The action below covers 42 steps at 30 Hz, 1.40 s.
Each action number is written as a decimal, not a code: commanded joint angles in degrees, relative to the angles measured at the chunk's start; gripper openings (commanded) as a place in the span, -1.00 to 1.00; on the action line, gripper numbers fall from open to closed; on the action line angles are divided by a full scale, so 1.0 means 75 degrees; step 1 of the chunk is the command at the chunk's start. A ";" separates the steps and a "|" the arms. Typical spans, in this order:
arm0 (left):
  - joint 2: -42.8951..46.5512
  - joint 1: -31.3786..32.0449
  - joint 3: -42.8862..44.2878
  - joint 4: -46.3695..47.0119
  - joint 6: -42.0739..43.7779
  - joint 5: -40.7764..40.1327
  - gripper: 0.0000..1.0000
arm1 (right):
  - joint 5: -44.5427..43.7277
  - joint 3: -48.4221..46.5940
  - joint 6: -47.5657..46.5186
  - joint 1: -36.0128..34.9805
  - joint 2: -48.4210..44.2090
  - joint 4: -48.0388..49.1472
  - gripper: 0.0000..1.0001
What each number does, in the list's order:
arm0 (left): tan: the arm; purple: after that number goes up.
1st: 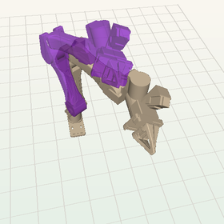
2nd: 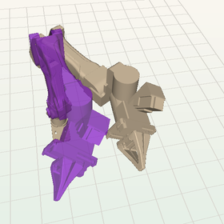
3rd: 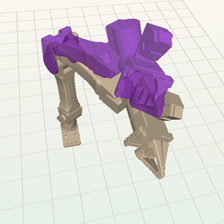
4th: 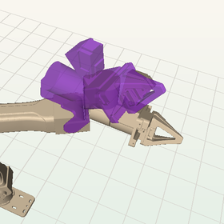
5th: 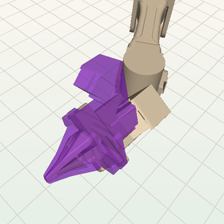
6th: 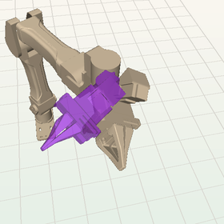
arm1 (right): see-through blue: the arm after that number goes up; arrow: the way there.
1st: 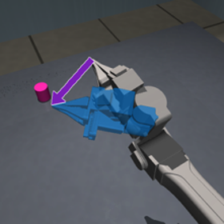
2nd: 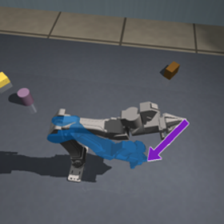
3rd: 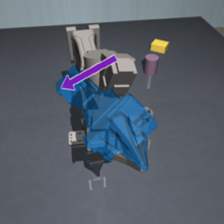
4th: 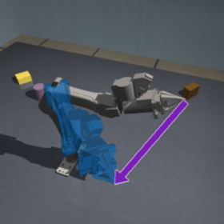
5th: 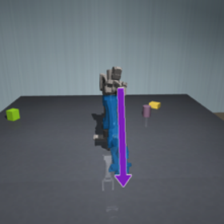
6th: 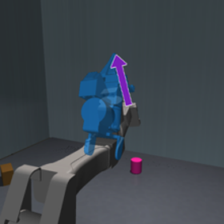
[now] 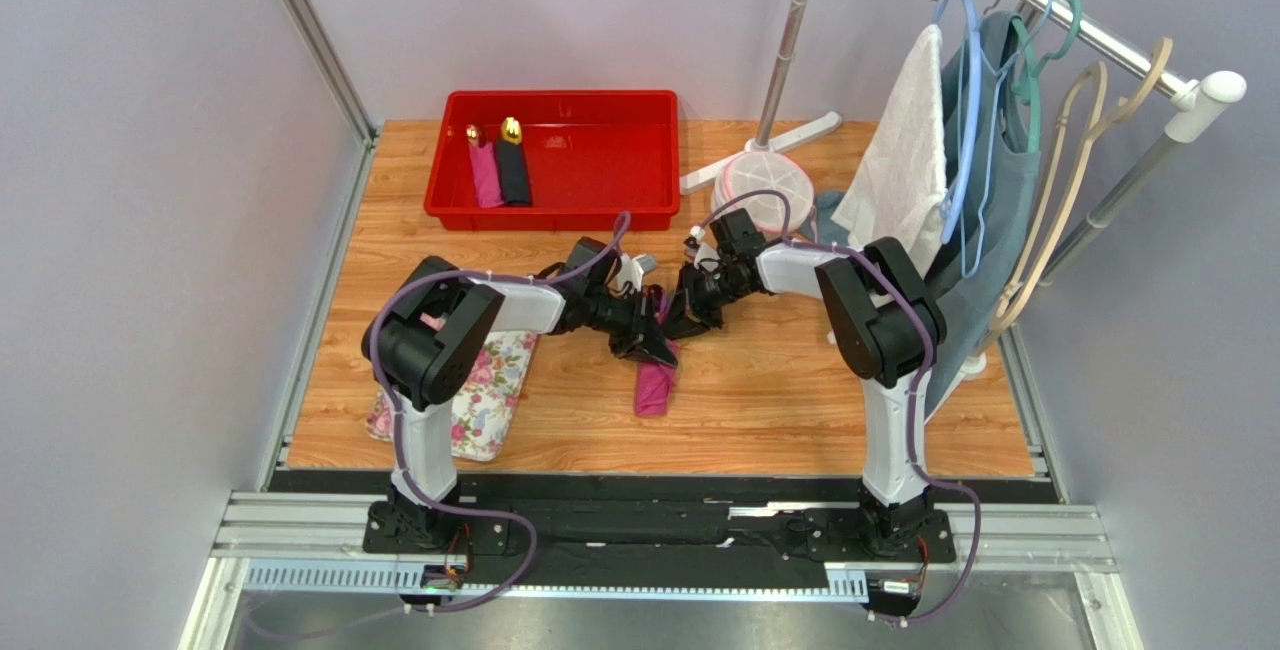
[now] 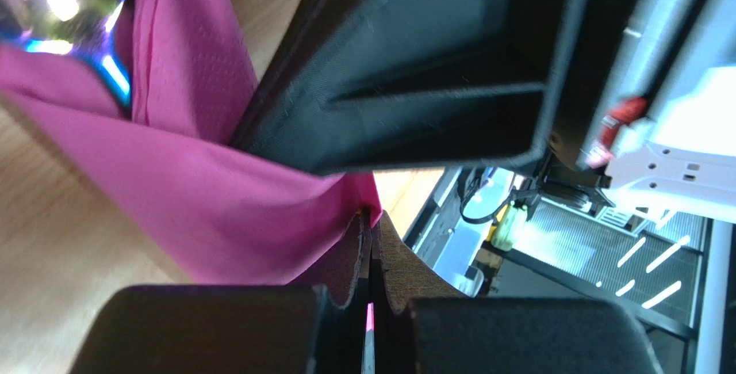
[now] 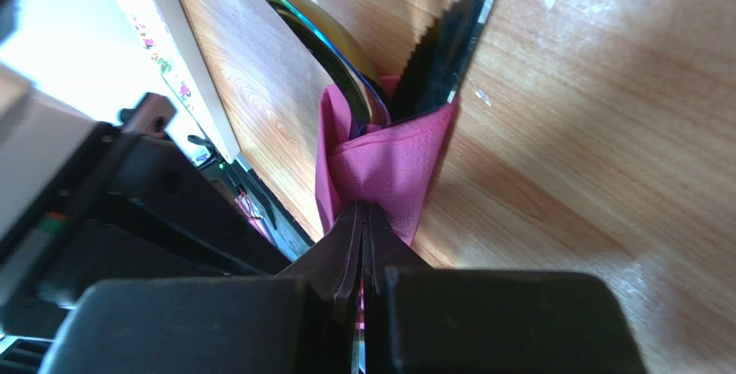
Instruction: Place the utensils on the paper napkin and roll it up
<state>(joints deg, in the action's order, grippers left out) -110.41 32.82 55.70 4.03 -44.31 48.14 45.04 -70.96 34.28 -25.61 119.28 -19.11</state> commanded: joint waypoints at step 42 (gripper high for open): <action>-0.0806 -0.0005 -0.0138 0.0423 0.1291 0.0015 0.27 | 0.0863 -0.0595 -0.1301 0.0086 -0.0670 -0.2162 -0.55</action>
<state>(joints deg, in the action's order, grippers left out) -115.26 32.99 55.90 11.66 -40.62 55.48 49.36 -76.79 25.12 -23.00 114.67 -34.83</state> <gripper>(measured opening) 0.627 0.240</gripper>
